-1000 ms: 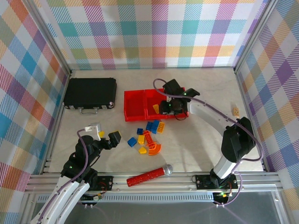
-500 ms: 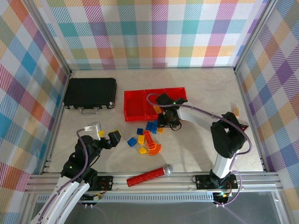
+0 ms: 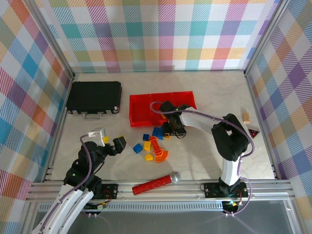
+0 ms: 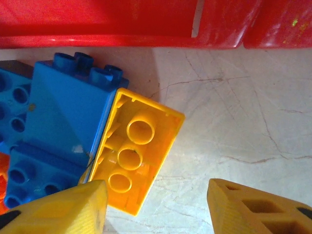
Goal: Sort the legos into containers by color
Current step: Pick up the lego from the center of the table.
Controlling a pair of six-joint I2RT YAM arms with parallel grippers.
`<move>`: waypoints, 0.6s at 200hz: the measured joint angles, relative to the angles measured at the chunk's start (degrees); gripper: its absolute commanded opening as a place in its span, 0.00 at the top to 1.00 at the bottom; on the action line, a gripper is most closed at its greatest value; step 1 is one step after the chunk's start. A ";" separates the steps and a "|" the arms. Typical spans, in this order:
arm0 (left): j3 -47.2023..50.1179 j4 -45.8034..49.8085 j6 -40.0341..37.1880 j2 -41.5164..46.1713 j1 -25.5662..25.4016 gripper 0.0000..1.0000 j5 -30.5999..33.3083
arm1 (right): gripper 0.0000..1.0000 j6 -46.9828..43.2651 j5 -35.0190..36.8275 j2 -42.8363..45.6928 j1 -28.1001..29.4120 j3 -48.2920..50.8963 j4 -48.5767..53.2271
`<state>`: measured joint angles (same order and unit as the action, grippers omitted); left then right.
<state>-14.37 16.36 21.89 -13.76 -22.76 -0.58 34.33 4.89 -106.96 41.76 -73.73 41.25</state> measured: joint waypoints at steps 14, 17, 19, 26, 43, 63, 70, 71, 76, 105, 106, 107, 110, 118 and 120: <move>0.00 0.00 0.00 0.00 0.00 0.00 0.00 | 0.40 0.00 -0.04 -0.50 0.00 -0.20 -0.31; 0.00 0.00 0.00 0.00 0.00 0.00 0.00 | 0.40 0.00 -0.04 -0.61 0.00 -0.22 -0.44; 0.00 0.00 0.00 0.00 0.00 0.00 0.00 | 0.40 0.00 -0.07 -0.66 0.00 -0.24 -0.55; 0.00 0.00 0.00 0.00 0.00 0.00 0.00 | 0.40 0.00 -0.24 -0.90 0.00 -0.28 -0.92; 0.00 0.00 0.00 0.00 0.00 0.00 0.00 | 0.39 0.00 -0.46 -1.14 0.02 -0.35 -1.68; 0.00 0.00 0.00 0.00 0.00 0.00 0.00 | 0.37 -0.02 -0.83 -1.36 0.02 -0.52 -1.84; 0.00 0.00 0.00 0.00 0.00 0.00 0.00 | 0.37 0.00 -0.87 -1.49 0.02 -0.63 -1.84; 0.00 0.00 0.00 0.00 0.00 0.00 0.00 | 0.37 0.00 -0.87 -1.51 0.02 -0.66 -1.84; 0.00 0.00 0.00 0.00 0.00 0.00 0.00 | 0.37 0.00 -0.90 -1.66 0.02 -0.79 -1.84; 0.00 0.00 0.00 0.00 0.00 0.00 0.00 | 0.33 0.85 -1.01 -2.49 0.02 -1.62 -2.05; 0.00 0.00 0.00 0.00 0.00 0.00 0.00 | 0.33 0.87 -1.01 -2.51 0.02 -1.64 -2.08; 0.00 0.00 0.00 0.00 0.00 0.00 0.00 | 0.33 0.85 -1.03 -2.54 0.02 -1.64 -2.08; 0.00 0.00 0.00 0.00 0.00 0.00 0.00 | 0.33 0.98 -1.01 -2.60 0.02 -1.68 -2.19; 0.00 0.00 0.00 0.00 0.00 0.00 0.00 | 0.33 1.36 -0.98 -2.75 0.02 -1.73 -2.40; 0.00 0.00 0.00 0.00 0.00 0.00 0.00 | 0.32 1.42 -0.96 -2.80 0.02 -1.73 -2.45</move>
<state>-14.37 16.36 21.89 -13.76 -22.76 -0.58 35.75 3.92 -109.75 41.78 -75.46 38.81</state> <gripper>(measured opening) 0.997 0.671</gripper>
